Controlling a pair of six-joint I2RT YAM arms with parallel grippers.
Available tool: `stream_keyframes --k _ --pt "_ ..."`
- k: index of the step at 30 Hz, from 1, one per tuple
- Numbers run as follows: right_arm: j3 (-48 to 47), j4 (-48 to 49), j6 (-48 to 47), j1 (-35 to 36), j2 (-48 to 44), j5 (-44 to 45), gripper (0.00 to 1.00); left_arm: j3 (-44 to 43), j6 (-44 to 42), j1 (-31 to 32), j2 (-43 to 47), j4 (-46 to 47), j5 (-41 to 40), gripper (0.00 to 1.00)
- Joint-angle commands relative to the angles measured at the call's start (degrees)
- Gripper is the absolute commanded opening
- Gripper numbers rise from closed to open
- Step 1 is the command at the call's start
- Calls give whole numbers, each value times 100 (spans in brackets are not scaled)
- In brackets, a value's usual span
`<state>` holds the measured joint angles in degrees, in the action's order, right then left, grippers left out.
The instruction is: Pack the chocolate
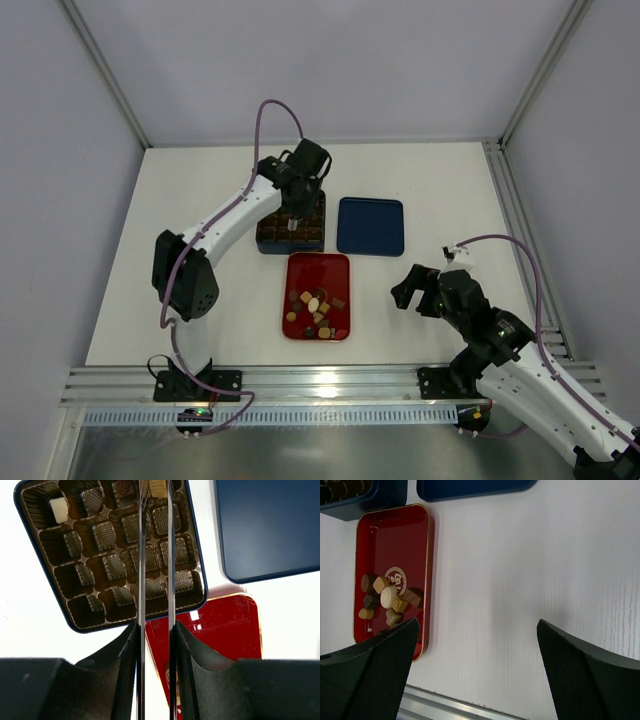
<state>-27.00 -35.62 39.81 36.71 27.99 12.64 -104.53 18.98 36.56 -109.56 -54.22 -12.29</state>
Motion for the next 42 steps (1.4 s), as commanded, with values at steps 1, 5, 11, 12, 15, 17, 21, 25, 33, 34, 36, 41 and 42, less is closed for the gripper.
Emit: stream_keyframes --k 1,5,11,12,15,17,21,25,33,34,36,41,42 --pt "-50 90 35 21 -74 -8 100 -129 -105 -43 -4 157 -115 33" --pt "-50 107 27 21 -74 1 100 -155 -140 -43 -4 131 -142 36" --pt "-33 116 27 12 -65 -7 100 -322 -167 -52 57 17 -124 37" --pt "-33 108 35 20 -65 1 100 -348 -167 -43 83 -1 -124 37" --pt "-24 125 27 21 -57 10 100 -331 -114 -43 285 -63 -45 37" --pt "-15 160 27 21 -39 10 100 -244 -71 -35 417 -106 16 37" --pt "2 222 9 21 14 19 100 151 44 1 926 -89 262 37" --pt "28 309 9 12 58 19 100 792 176 150 1742 -81 385 37" --pt "125 485 0 21 180 -34 100 2470 518 887 3106 -142 386 37" --pt "134 512 -8 21 181 -51 100 2577 606 1080 3220 -177 386 37" --pt "143 538 -26 12 198 -34 100 2831 694 1309 3483 -282 246 37" --pt "169 582 -18 12 242 -60 100 3298 1081 1871 3950 -484 87 37" --pt "178 608 -26 20 251 -60 100 3377 1116 1942 4064 -554 69 38"
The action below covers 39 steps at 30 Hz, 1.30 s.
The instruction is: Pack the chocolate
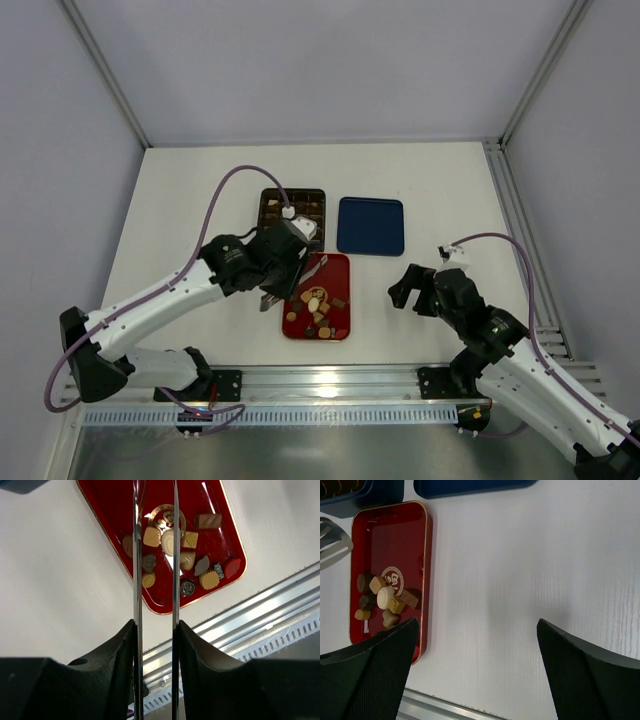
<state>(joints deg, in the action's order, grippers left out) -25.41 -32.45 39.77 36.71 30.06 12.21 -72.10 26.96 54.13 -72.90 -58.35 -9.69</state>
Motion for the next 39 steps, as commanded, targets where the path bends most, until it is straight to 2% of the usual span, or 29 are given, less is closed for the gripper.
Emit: stream_keyframes --k 1,6,19,39 --pt "36 300 -22 21 52 -25 100 239 362 255 452 -194 -208 38" --pt "80 318 -13 21 61 -25 100 556 599 589 751 -467 -410 37" --pt "255 476 57 21 70 -52 100 1162 855 836 1358 -863 -402 38" --pt "335 424 92 29 -44 -26 100 1233 802 1056 954 -810 -296 39"
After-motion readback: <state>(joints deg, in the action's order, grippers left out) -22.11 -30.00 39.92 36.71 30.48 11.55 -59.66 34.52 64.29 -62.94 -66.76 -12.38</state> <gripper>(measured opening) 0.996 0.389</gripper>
